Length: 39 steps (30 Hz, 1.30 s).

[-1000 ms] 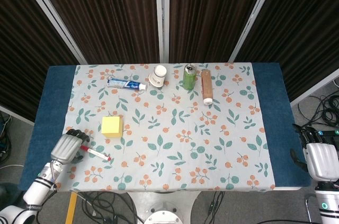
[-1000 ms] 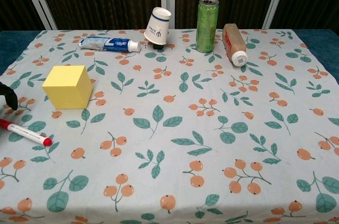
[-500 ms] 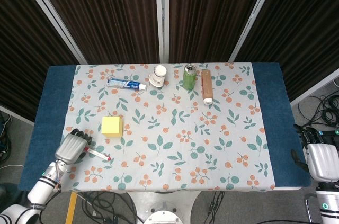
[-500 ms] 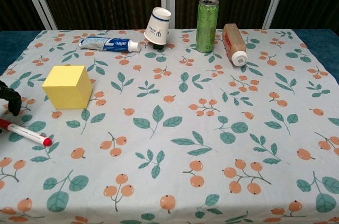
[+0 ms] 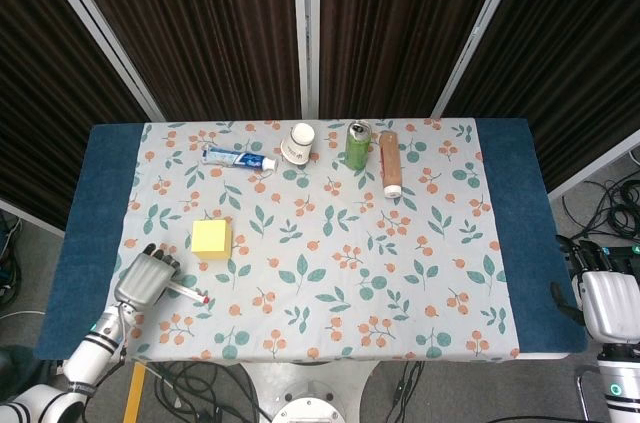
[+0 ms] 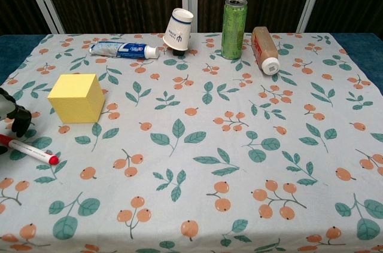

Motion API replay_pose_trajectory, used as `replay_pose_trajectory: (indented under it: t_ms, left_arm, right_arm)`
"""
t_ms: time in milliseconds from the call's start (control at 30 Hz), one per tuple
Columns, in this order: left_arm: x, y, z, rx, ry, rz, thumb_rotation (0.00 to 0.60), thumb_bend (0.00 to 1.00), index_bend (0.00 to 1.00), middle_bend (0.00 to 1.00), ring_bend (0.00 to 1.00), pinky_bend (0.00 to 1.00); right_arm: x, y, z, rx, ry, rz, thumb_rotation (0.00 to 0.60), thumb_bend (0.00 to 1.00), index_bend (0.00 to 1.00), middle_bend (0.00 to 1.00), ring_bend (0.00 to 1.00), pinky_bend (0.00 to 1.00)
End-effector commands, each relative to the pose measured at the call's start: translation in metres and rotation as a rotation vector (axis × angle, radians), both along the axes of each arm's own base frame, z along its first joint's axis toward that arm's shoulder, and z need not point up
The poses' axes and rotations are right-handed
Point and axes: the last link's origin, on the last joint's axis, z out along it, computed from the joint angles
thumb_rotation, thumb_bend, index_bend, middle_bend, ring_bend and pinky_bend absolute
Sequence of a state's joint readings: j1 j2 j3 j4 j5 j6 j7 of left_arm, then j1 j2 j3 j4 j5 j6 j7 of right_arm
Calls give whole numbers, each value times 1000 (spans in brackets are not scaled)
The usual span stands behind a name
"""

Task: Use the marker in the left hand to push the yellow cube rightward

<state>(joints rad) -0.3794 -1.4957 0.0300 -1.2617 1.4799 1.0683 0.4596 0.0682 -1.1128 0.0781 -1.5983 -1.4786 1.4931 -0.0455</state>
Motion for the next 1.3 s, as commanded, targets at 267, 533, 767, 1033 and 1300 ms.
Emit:
replay_pose_trajectory:
  t_ms: [267,533,767,1033,1300]
  left_arm:
    - [3,-1,-6,-17,23,0,600,352,581,596,419,289]
    - [-1,-1,-7,-19,9,15,600,372,603,618,440,362]
    - [-2,-1,-2,0,-63,23,600,410,648,660,487,502]
    - [-13,3,16,54,-188,51,600,434,672,684,512,541]
    - [-42,9,42,132,-248,101,600,437,676,688,514,549]
  right_arm:
    - [-1,1,0,1,-7,-5,600,266,155,296,179,315]
    - [-2,0,0,2,-11,-6,600,267,155,297,178,310]
    - [-1,1,0,0,-13,-5,600,265,155,298,179,308]
    - [0,1,2,-6,-14,-3,600,262,155,300,178,306]
    - [2,1,3,-14,-11,5,600,259,155,302,179,304]
